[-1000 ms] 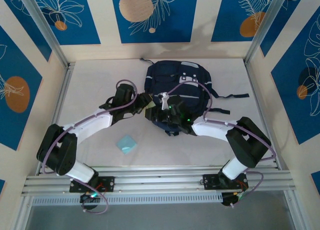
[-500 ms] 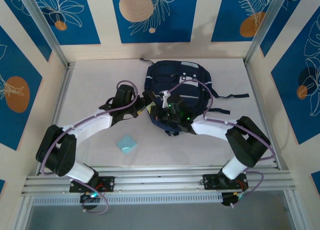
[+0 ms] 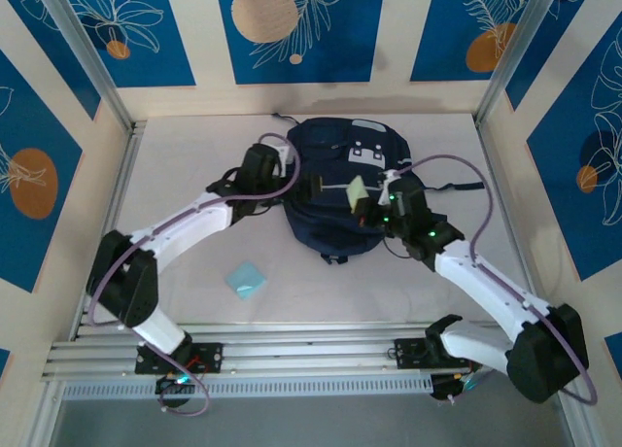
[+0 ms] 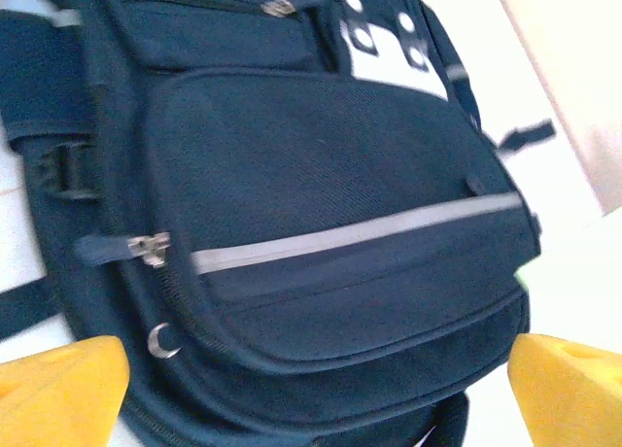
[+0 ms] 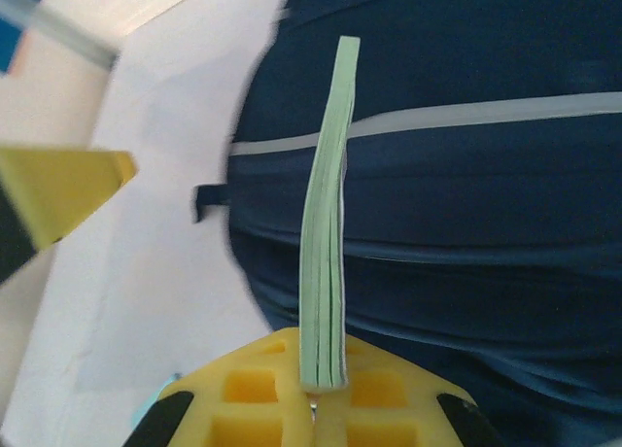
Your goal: Pack the student bag
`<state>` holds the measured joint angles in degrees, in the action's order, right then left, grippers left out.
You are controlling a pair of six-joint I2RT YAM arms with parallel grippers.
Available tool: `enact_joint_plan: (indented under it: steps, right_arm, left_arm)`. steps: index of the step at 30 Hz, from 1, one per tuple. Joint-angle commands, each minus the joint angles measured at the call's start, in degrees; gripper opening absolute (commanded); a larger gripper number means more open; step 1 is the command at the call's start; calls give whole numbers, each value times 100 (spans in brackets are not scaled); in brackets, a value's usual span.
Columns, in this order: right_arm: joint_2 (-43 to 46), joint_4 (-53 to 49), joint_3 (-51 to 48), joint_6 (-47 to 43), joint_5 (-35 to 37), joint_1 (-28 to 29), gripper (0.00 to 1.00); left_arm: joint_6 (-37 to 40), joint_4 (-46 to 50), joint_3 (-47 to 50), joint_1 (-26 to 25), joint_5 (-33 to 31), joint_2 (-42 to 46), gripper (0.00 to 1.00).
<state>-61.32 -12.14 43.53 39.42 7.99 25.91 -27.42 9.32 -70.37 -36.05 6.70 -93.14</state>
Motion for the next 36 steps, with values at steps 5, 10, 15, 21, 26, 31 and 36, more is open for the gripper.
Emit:
enact_joint_plan:
  steps: [5,10,15,21,26,31,36]
  right_arm:
    - [656,-1319,163,-79,-461,-1402,0]
    - [822,-1335,172,-48,-1000,-2057,0]
    - [911,-1326,132,-25,-1189,-2248,0]
    - [909,-1324,73,-5,-1298,-2327,0]
    - [900,-1317,90,13,-1327,-2354,0]
    - [911,-1348,107,48,-1359,-2363,0]
    - [979,-1405,50,109,-1353,-2372,0]
  left_arm:
    - [2562,961,-1288,-517,-81,-1008,93]
    - [3409,1736,-2287,-665,75,-1835,89]
    - [3961,2395,-2937,-736,288,-2412,86]
    - [4203,2803,-3233,-749,848,-2719,85]
    - [4445,2787,-3346,-750,456,-2943,84]
    - [4448,2732,-3562,-740,299,-3146,50]
    - [4011,2834,-3957,-691,788,-2995,0]
